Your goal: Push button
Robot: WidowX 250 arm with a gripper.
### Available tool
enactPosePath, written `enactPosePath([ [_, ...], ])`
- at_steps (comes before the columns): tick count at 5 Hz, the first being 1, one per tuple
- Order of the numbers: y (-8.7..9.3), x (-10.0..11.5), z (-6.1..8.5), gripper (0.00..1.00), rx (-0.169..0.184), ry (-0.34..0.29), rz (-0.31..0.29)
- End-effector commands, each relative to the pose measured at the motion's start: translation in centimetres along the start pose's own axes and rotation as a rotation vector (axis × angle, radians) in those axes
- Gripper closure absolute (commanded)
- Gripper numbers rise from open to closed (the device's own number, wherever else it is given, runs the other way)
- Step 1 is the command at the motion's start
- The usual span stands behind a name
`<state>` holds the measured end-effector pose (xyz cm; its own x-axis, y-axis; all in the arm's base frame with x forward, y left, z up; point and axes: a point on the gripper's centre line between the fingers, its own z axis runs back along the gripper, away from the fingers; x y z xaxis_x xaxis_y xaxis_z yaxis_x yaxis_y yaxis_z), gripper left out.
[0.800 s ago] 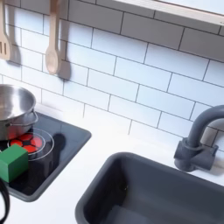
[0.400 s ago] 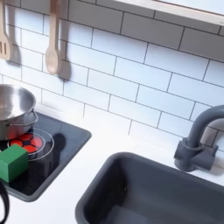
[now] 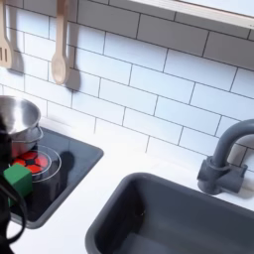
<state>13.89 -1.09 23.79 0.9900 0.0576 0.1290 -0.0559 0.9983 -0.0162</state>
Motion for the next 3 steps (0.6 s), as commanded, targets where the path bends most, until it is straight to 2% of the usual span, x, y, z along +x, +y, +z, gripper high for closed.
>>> enactPosePath([
  [1,1.6,2.8,1.1,0.0,0.008,-0.067,0.053],
  [3,3.5,6.0,2.8,0.0,0.009,-0.153,0.061],
])
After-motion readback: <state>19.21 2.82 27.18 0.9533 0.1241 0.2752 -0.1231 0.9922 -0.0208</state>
